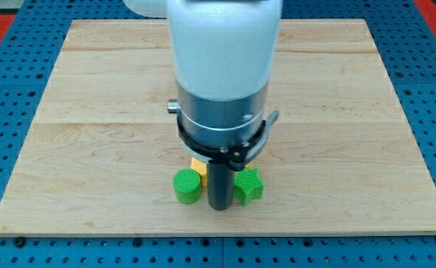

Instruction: Push the green star to the bottom right

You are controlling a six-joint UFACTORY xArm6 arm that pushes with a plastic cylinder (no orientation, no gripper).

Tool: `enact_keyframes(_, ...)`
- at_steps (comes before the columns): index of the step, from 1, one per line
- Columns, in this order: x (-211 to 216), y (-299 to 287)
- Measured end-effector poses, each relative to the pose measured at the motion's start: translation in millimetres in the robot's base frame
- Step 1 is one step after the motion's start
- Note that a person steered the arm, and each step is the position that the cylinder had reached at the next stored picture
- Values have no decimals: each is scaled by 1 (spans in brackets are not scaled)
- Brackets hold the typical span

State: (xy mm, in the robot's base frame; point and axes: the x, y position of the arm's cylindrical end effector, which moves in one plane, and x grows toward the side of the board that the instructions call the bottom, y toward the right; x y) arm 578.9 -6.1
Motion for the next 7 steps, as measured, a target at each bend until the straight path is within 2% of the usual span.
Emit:
enact_keyframes(2, -20, 6)
enact_keyframes(7, -23, 172)
